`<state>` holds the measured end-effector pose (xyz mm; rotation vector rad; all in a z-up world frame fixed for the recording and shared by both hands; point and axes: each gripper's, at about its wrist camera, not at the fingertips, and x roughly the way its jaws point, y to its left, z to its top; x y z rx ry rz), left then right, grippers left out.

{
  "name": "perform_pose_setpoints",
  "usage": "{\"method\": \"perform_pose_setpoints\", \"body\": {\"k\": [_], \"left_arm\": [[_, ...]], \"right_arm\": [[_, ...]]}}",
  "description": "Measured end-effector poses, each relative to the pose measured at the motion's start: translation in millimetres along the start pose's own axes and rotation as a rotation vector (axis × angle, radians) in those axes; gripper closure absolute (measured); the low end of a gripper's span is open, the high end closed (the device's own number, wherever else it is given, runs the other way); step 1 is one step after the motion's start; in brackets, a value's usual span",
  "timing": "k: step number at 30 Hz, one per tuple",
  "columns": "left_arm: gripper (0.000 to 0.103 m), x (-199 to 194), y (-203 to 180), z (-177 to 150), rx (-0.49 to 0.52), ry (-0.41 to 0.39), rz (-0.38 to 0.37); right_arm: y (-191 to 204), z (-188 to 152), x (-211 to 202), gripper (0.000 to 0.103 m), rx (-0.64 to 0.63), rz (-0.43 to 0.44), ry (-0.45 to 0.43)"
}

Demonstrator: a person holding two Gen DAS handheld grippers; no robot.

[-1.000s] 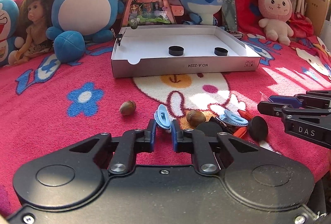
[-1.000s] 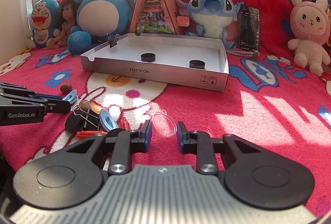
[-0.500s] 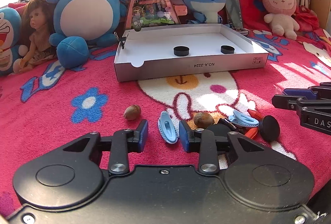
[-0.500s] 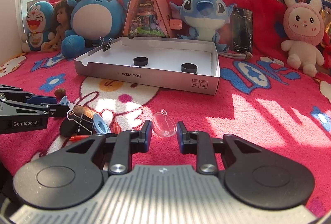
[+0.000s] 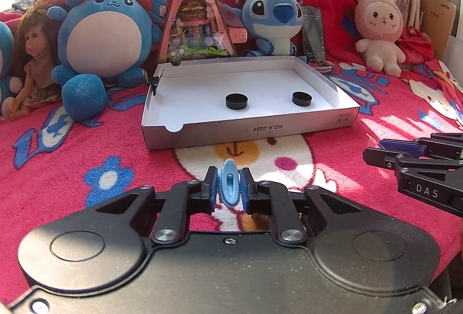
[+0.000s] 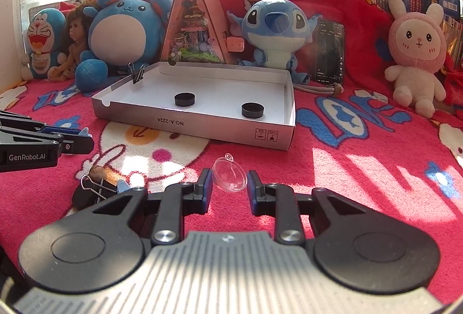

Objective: Organize rigid objects
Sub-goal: 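Close the left tool on the blue plastic clip and lift it, then carry the blue clip with the left tool into the tray and release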

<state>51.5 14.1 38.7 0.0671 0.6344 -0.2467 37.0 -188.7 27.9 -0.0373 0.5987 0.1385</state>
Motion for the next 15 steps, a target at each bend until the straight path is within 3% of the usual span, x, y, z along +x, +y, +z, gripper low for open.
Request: {"method": "perform_pose_setpoints", "body": {"k": [8,15], "left_arm": [[0.087,12,6,44,-0.026,-0.027,0.005],[0.087,48,20,80,-0.096,0.035,-0.007]], "right_arm": [[-15,32,12,0.072,0.041,-0.019,-0.014],[-25,63,36,0.072,0.057,-0.011,0.022]]}}
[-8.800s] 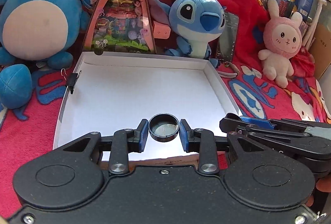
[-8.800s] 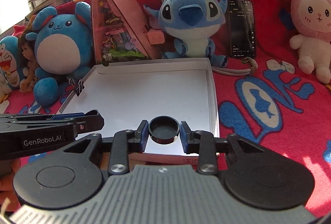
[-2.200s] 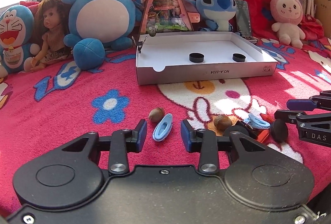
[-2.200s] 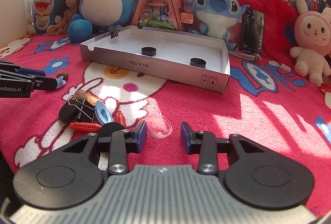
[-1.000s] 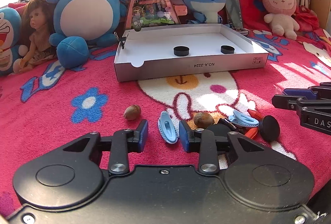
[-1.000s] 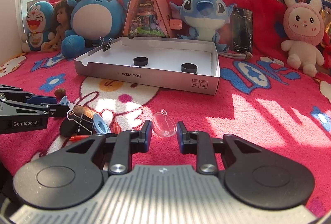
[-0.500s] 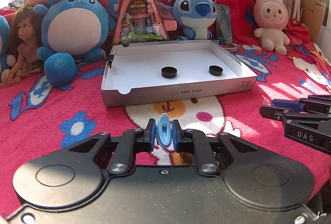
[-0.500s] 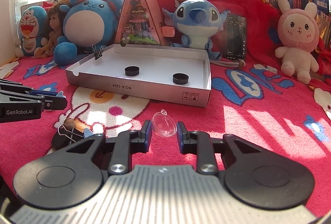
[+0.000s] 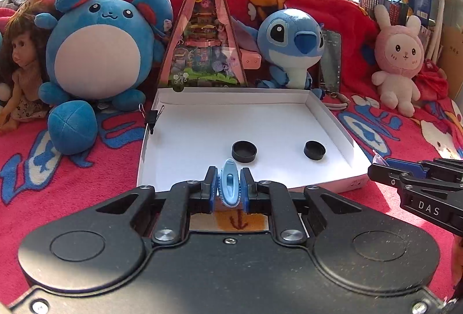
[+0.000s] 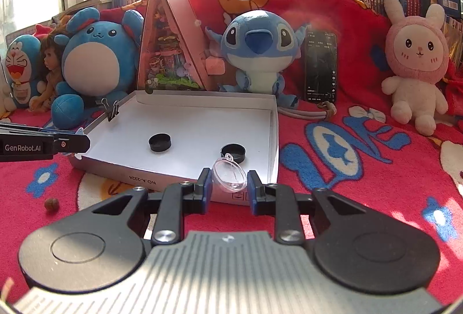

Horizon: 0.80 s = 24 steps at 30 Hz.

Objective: Organize rigid objects
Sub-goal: 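Carry the blue clip with the left tool into the tray and release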

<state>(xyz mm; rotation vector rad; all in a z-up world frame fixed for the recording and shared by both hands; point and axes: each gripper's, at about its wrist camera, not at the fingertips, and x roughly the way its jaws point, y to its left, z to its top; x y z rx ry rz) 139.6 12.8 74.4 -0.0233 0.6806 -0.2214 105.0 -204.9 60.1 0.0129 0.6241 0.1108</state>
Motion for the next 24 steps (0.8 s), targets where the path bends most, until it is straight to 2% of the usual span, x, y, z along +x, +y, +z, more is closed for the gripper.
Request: {"method": "perform_pose_setpoints", "body": {"k": [7,11,18,24], "left_arm": [[0.087,49,15,22,-0.061,0.089,0.018],[0.087,75,23,30,-0.104,0.128,0.036],[0.087,107,29,34,-0.161,0.187,0.041],[0.087,120,31,36,-0.181,0.194,0.037]], "right_arm": [[-6,30,34,0.072,0.058,0.066,0.063],[-8,43,66,0.072,0.128,0.136,0.144],[1,52,103,0.072,0.135,0.112,0.212],[5,53,121,0.072,0.132,0.089,0.250]]}}
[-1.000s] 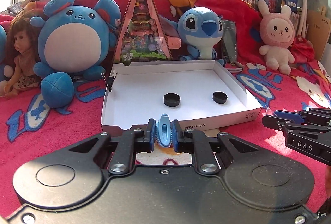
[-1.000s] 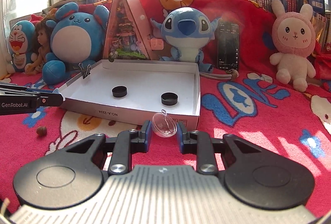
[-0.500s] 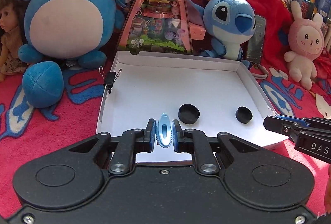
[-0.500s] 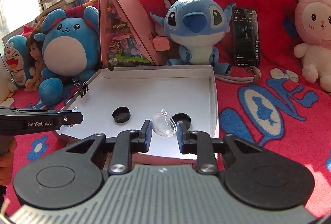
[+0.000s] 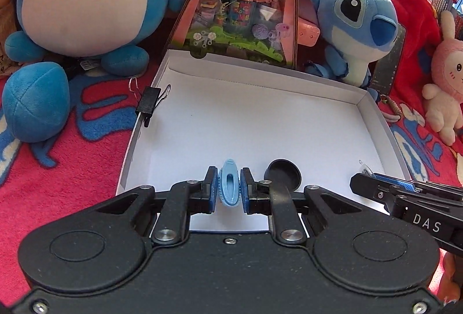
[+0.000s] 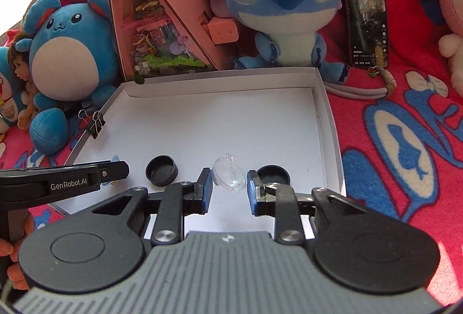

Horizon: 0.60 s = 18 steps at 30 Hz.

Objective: Organize rigid objects
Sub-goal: 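Carry the blue clip with the left tool into the tray and release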

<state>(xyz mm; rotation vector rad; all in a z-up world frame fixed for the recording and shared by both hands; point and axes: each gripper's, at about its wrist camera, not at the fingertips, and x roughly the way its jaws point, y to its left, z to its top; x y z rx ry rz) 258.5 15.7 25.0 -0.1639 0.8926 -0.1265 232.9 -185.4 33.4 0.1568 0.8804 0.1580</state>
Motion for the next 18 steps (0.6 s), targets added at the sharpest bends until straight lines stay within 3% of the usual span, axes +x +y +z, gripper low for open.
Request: {"method": "perform_pose_setpoints", "body": {"k": [18], "left_arm": [[0.087,13,-5,7,0.018,0.015,-0.019]], "right_arm": [[14,2,14,0.072,-0.060,-0.093,0.027]]}}
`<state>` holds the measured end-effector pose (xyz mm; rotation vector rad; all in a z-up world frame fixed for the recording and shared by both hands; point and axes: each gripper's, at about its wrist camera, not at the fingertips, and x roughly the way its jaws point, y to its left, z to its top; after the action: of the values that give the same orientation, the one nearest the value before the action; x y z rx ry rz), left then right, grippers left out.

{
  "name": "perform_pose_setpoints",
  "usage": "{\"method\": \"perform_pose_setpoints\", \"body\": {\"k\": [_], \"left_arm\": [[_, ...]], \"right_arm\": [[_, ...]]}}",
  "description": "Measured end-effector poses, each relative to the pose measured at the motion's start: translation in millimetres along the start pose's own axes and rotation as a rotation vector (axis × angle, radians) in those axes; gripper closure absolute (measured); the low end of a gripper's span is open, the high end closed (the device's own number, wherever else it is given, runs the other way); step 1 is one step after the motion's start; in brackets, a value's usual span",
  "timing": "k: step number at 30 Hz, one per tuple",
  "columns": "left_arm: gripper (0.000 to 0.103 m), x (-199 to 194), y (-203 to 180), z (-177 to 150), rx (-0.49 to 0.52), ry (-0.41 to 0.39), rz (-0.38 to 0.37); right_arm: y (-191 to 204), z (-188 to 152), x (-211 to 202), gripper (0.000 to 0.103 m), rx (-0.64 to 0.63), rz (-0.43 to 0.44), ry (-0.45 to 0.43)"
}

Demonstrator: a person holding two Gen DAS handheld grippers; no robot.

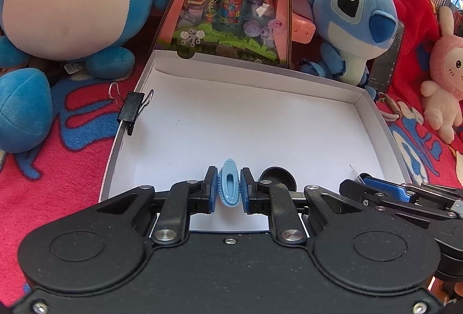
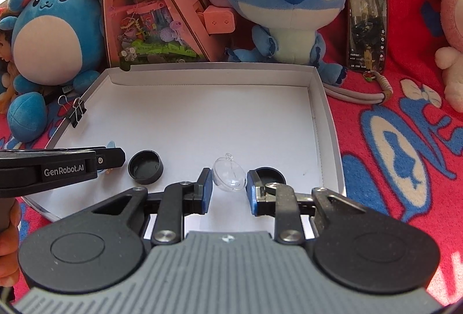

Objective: Organize rigid objects
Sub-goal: 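Carry the blue clip with the left tool into the tray and release, then withdraw the left tool from the tray back toward the pile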

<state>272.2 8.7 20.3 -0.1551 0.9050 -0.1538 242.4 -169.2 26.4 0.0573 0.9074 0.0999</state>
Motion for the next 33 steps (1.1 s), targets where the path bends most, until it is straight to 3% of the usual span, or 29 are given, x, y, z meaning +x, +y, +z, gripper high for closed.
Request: {"method": "perform_pose_setpoints", "body": {"k": [19,22,23,25,33], "left_arm": [[0.086,-1,-6,-3,0.024,-0.005,-0.023],[0.070,-3,-6,-4,0.021,-0.011,-0.030],[0.062,-4,-6,-5,0.021,-0.015,-0.031],[0.060,-8,-7,-6,0.033,-0.028,-0.030],[0.052,-22,-10,-11,0.069,-0.062,-0.018]], "right_arm": [[0,-1,5,0.068,-0.003,-0.013,0.003],[1,-1,4,0.067,-0.005,-0.010,-0.003],[0,-1,3,0.062,-0.004,-0.008,-0.006],[0,-1,2,0.053,-0.002,-0.003,-0.012],[-1,-3,-7,0.051,-0.007,-0.003,-0.036]]}}
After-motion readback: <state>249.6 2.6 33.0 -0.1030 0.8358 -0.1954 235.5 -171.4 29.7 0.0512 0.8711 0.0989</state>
